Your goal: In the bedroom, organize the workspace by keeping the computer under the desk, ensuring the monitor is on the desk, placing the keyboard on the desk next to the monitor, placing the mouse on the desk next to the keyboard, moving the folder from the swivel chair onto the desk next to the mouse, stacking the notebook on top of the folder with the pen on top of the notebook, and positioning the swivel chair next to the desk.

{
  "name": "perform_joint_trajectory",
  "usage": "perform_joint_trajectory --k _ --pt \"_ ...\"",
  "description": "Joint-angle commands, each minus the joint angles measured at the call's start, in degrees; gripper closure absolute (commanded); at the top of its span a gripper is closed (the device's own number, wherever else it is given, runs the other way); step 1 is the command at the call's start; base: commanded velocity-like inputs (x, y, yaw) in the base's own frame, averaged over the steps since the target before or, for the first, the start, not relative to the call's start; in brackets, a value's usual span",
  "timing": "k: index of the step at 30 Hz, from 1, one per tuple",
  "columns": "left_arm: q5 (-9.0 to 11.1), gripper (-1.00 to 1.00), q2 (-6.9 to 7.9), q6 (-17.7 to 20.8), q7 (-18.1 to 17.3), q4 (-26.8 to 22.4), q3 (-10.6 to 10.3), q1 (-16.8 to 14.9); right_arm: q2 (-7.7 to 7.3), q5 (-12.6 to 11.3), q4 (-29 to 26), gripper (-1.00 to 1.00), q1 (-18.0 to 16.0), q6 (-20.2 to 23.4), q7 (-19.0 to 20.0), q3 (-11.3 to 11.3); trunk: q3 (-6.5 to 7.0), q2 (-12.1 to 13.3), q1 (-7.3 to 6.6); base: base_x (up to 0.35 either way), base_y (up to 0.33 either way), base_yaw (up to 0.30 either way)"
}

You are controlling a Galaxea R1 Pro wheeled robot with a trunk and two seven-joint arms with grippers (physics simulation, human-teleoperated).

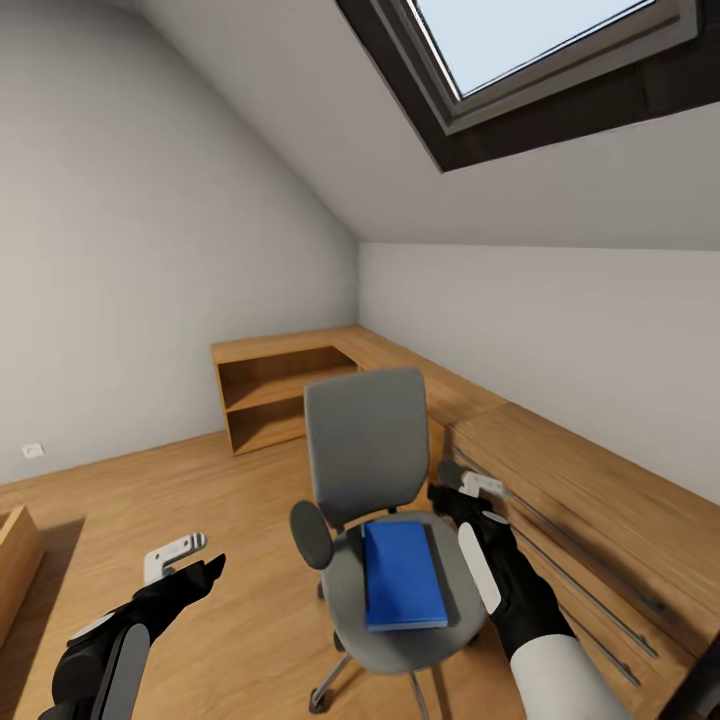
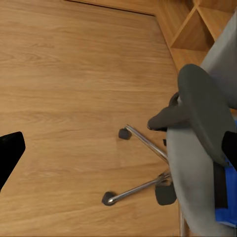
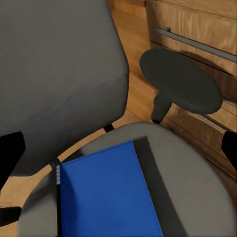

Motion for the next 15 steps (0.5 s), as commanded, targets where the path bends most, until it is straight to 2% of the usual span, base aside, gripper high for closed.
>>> perform_joint_trajectory --k 1,7,15 --pt "0.6 -1.0 -0.04 0.29 0.37 -0.06 0.09 -0.05 0.03 -0.58 -0.08 -1.0 -0.03 0.12 -0.32 -0.04 -0.07 -0.04 0.03 0.3 0.096 0.0" --pt "0.6 -1.0 -0.02 0.31 0.37 -0.06 0.12 -0.05 -0.05 -0.48 0.01 -1.0 -0.05 -1.68 -0.3 -0.22 -0.07 -0.04 0.03 0.291 0.083 0.0" --pt "0.6 -1.0 0.04 0.43 0.37 -0.06 0.14 -0.05 -0.12 -0.43 3.32 -1.0 -0.06 -4.42 -0.26 -0.14 -0.07 -0.04 0.03 0.084 0.017 0.0"
